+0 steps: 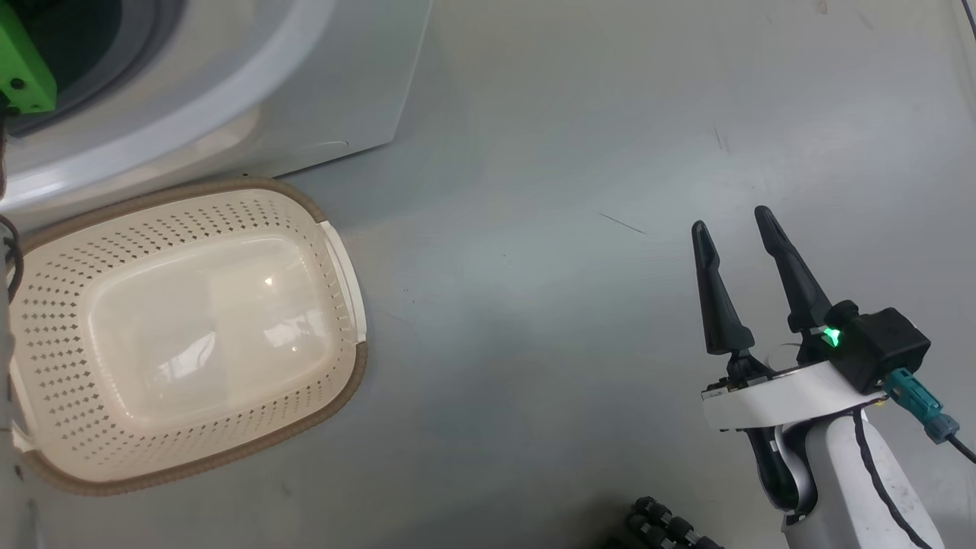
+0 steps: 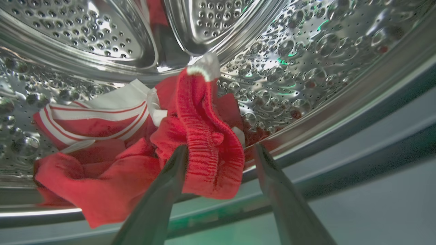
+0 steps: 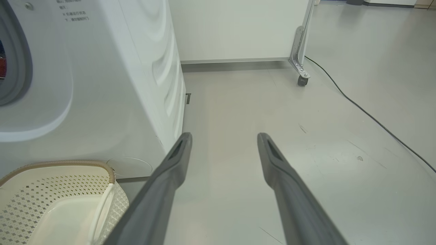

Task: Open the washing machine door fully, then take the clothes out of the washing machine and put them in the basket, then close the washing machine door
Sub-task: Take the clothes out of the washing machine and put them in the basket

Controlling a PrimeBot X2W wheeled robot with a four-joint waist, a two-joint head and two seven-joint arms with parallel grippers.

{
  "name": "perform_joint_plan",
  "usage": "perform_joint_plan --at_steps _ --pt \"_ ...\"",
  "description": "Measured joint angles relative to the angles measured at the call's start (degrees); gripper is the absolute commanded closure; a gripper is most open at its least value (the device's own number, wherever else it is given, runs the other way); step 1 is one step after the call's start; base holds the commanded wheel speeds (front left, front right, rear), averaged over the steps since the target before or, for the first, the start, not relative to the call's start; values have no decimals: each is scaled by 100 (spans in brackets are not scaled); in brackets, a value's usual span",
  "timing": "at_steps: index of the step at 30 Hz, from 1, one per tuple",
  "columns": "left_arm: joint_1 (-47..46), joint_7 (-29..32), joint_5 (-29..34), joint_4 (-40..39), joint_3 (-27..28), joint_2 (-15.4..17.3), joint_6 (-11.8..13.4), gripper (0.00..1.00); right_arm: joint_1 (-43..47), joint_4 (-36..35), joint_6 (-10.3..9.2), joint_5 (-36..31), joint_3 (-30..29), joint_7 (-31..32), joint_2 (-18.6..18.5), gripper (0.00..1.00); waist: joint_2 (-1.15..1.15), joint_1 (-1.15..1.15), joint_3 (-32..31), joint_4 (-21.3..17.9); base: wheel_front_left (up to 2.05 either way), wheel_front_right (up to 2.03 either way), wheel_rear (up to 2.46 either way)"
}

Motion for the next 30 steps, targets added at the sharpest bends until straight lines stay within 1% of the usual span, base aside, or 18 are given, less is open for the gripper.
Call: perform_joint_plan --at_steps 3,4,5,7,8,13,20,30 --pt "-101 42 1 153 38 45 10 1 -84 15 0 65 2 0 4 0 0 0 59 -41 0 0 0" --pt "-130 64 2 209 37 65 10 14 -102 24 1 88 2 0 5 0 0 0 70 -52 0 0 0" --pt "-157 78 1 260 38 78 10 54 -117 37 1 111 2 0 5 0 0 0 79 -59 0 0 0" --pt "-229 143 3 324 35 91 11 88 -140 57 1 140 8 0 7 0 0 0 93 -68 0 0 0" --pt "-277 163 9 357 34 107 23 100 -149 64 1 157 12 0 7 0 0 0 100 -71 0 0 0" --pt "-447 202 49 472 29 178 27 100 -167 91 1 236 44 0 7 0 0 0 128 -92 0 0 0" --pt "-548 179 59 620 -9 182 26 100 -222 121 -1 250 40 0 7 0 0 0 136 -88 0 0 0" --pt "-567 -454 58 646 19 164 -1 100 -293 194 -11 246 -93 0 9 0 0 0 -3 12 0 0 0"
